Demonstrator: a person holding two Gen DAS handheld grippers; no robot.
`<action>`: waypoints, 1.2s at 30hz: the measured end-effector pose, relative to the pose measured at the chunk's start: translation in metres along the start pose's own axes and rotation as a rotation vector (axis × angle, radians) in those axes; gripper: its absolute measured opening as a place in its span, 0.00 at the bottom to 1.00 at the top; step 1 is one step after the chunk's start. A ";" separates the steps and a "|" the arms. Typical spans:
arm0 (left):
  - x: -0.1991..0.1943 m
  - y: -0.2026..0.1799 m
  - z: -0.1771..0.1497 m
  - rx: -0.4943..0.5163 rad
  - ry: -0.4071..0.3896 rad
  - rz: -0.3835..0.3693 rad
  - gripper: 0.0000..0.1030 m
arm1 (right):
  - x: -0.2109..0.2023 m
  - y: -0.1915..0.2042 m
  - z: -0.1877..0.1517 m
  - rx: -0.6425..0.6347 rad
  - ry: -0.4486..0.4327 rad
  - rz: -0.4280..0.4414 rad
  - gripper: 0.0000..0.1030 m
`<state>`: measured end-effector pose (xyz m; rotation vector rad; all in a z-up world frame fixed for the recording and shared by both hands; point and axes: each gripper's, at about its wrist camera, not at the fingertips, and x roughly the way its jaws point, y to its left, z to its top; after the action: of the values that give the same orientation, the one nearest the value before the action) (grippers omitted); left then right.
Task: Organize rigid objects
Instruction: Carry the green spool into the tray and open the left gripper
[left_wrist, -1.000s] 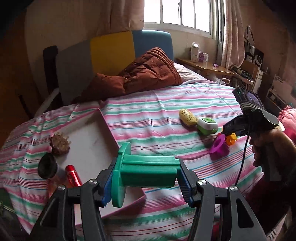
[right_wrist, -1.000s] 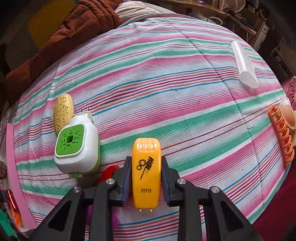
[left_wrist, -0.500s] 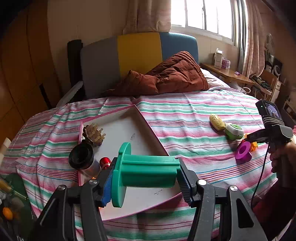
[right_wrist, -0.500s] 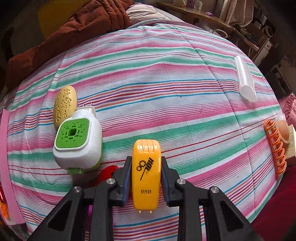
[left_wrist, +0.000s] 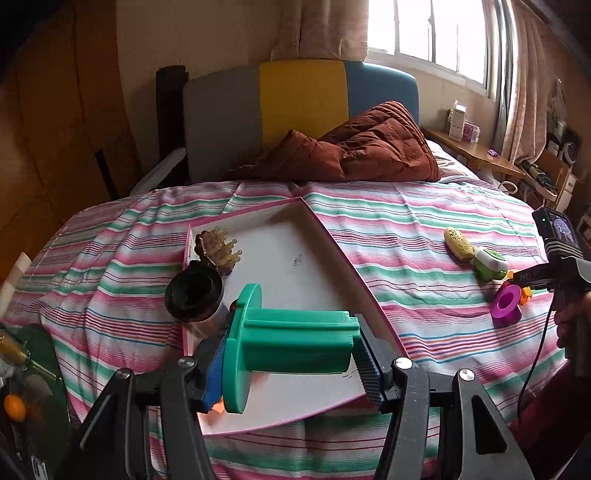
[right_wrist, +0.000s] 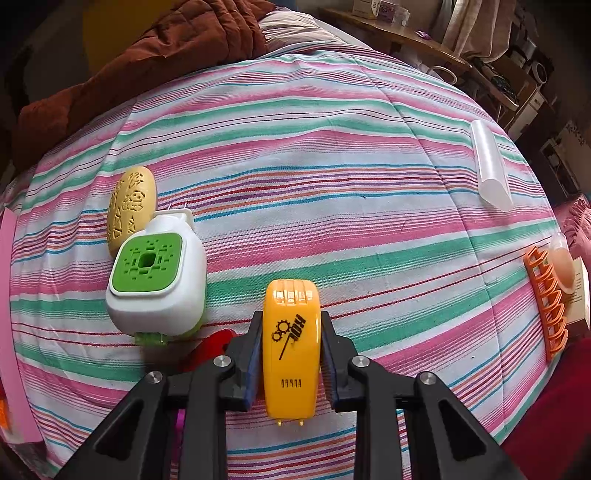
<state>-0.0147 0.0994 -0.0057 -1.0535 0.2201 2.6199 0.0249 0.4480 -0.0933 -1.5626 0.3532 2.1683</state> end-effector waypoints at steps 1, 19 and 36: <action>0.000 0.001 -0.001 -0.003 0.002 0.000 0.58 | 0.000 0.002 0.000 -0.002 -0.001 -0.002 0.25; 0.032 0.029 0.004 -0.139 0.096 -0.102 0.58 | -0.005 0.015 -0.006 -0.023 -0.009 -0.017 0.25; 0.112 0.062 0.069 -0.200 0.096 -0.097 0.58 | -0.009 0.021 -0.005 -0.046 -0.013 -0.012 0.25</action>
<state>-0.1565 0.0840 -0.0324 -1.2240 -0.0734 2.5470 0.0212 0.4261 -0.0874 -1.5710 0.2915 2.1910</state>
